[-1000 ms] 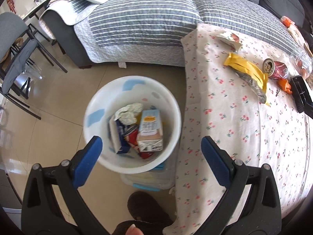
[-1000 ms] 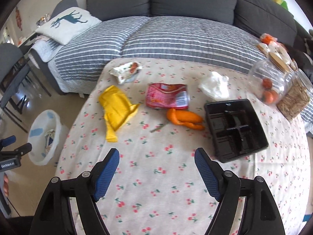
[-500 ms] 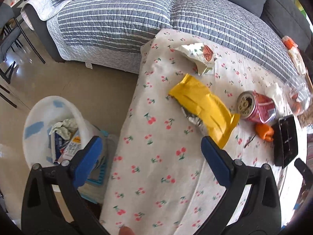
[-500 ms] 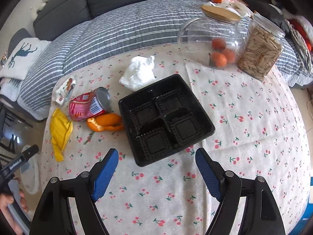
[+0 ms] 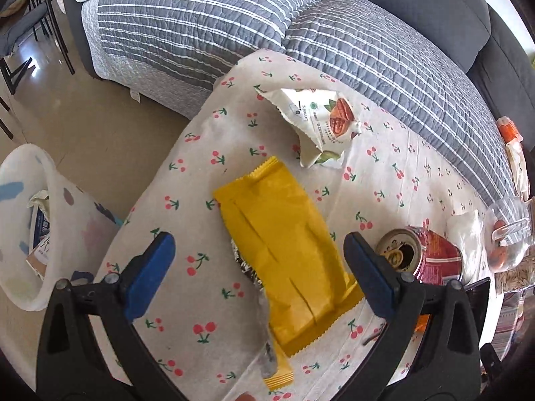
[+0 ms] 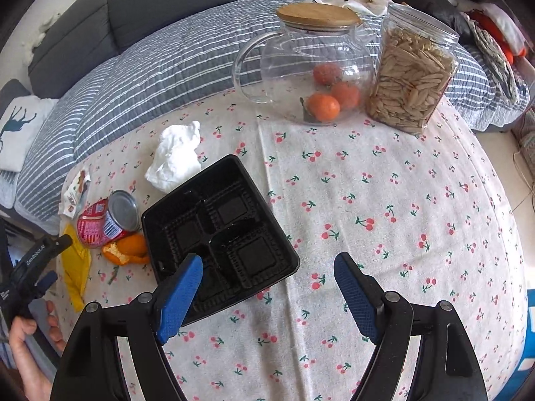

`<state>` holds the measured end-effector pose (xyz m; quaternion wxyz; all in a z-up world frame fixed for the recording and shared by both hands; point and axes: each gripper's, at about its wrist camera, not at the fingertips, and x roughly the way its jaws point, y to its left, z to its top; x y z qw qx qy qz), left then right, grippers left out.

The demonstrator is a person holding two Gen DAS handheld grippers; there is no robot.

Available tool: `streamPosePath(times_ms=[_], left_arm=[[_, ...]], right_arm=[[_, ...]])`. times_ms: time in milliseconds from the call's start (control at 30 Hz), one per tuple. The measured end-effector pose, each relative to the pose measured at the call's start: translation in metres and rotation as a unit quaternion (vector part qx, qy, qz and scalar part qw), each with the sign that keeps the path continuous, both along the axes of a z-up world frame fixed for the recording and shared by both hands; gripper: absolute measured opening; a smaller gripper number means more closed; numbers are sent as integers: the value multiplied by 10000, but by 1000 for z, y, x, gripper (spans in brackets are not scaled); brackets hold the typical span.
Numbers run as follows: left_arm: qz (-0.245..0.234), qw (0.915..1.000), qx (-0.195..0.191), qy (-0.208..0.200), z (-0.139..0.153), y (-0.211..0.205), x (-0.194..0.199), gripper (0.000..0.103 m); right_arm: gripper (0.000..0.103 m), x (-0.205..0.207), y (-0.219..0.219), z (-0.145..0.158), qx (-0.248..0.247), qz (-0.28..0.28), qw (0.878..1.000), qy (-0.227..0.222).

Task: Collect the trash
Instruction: 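Reach the left tool to the yellow wrapper and grasp it, then carry the yellow wrapper to the bin with the left tool while the right tool grasps the black tray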

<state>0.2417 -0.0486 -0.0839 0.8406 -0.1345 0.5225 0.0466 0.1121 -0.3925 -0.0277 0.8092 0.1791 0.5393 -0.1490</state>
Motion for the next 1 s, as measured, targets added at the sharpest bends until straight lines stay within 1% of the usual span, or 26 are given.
streamPosePath(times_ms=[100,200,233,300,367,400,467,500,567,667,733,867,967,1000], left_arm=[[-48,9999,104,65,-6,-5,3,100],[-207,9992,226,241,-13,-10,4,99],[-286,9988,320,219,-12,-13,3,95],[-436,9978,432,232,-12,-17,1,91],[-584,9969,490,191,-9,-18,-3,79],[-658,9965,474,190,-8,-18,-4,77],[-795,9958,400,198,-5,-17,-8,65],[-862,9953,370,221,-4,-16,-9,63],[-964,9945,335,235,-2,-14,-12,55],[-1055,9939,126,301,1,-5,-16,50],[-1123,9931,-17,344,3,0,-19,49],[-1301,9903,-257,416,9,4,-29,47],[-1468,9880,-245,401,14,5,-40,47],[-1527,9872,-236,399,16,6,-44,47]], right_arm=[[82,5,-5,-6,-55,-57,10000,39],[82,11,-6,-15,-132,-66,9998,120],[82,14,-7,-19,-142,-46,9998,157],[82,18,-5,-26,-114,20,9997,221],[82,20,-4,-30,-49,87,9997,212],[82,21,-3,-30,-29,116,9997,195],[82,22,-2,-28,-1,189,9998,105],[82,22,-1,-26,-7,219,9997,60],[82,23,2,-20,-20,303,9995,-69],[83,26,11,-19,32,542,9984,-144],[83,29,17,-26,94,755,9971,-8],[83,32,25,-39,-196,886,9957,203],[82,33,27,-41,-223,929,9953,160],[80,33,27,-41,-196,943,9953,144]])
